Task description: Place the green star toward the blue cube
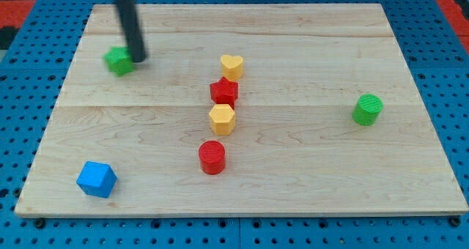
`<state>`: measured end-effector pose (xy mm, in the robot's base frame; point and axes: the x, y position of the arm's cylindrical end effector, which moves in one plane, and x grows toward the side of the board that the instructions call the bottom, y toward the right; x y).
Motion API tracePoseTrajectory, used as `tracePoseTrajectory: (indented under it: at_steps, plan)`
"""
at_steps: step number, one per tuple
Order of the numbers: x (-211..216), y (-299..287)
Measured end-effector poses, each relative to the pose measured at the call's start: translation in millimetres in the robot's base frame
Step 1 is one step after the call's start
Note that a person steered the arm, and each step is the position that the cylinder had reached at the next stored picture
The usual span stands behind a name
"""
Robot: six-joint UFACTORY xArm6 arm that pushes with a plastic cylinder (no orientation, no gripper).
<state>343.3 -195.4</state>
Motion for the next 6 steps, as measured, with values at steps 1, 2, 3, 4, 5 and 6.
tracePoseTrajectory:
  at_steps: [1,2,3,4,5,6]
  plan:
    - [-32.6,22.5]
    - [-33.0,-65.1]
    - [39.9,-53.1]
    - [60.8,-51.6]
    - [16.8,-27.9]
    - [42.0,-6.1]
